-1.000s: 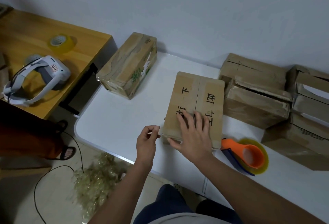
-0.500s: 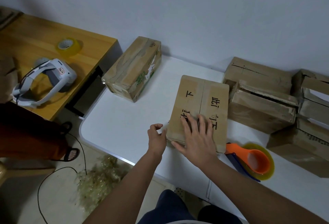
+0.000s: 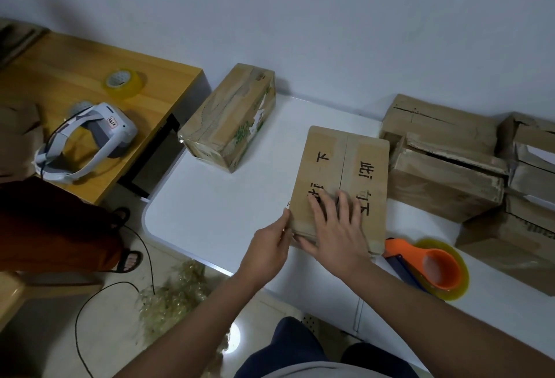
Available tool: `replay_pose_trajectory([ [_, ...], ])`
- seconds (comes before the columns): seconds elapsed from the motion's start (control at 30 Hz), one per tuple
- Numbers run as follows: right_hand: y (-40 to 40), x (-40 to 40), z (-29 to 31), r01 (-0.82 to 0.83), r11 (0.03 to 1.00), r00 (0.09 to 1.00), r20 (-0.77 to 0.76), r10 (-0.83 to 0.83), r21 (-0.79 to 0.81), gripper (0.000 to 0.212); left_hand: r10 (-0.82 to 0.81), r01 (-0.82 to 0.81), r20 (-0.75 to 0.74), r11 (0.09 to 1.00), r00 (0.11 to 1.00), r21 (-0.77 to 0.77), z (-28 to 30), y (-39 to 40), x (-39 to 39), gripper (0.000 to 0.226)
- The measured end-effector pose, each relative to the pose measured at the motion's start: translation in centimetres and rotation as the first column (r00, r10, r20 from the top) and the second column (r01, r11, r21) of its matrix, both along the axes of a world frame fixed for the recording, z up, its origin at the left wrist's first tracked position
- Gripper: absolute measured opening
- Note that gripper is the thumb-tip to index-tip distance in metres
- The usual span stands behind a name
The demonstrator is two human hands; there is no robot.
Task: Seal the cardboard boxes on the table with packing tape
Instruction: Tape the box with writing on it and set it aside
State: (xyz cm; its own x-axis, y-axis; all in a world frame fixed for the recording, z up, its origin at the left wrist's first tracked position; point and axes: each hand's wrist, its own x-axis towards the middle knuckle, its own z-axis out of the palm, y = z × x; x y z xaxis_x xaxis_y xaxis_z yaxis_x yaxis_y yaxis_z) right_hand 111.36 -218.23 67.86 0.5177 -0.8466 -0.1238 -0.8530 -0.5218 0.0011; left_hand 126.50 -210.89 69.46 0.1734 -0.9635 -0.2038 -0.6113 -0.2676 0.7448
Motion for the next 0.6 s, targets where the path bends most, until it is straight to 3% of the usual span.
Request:
replay_pose_trajectory([
  [0.13, -0.1, 0.0, -0.2, -0.003, 1.0, 1.0, 0.001, 0.003, 0.008, 0.088, -0.217, 0.209, 0.307, 0.976, 0.927, 0.059, -1.2, 0.4, -0.1, 0.072],
  [0.23, -0.1, -0.1, -0.1, -0.009, 1.0, 1.0, 0.0, 0.009, 0.014, 0.09, -0.262, 0.326, 0.447, 0.943, 0.855, -0.072, -3.1, 0.7, 0.8, 0.085],
  [0.37, -0.2, -0.3, -0.2, -0.004, 1.0, 1.0, -0.012, 0.005, 0.024, 0.091, -0.28, 0.366, 0.491, 0.927, 0.825, -0.086, -2.6, -0.7, 3.3, 0.062],
  [0.6, -0.4, -0.5, -0.3, -0.045, 0.997, 0.998, 0.051, 0.042, 0.058, 0.094, -0.251, 0.306, 0.343, 0.945, 0.905, -0.116, -2.0, -1.2, 4.6, 0.064],
])
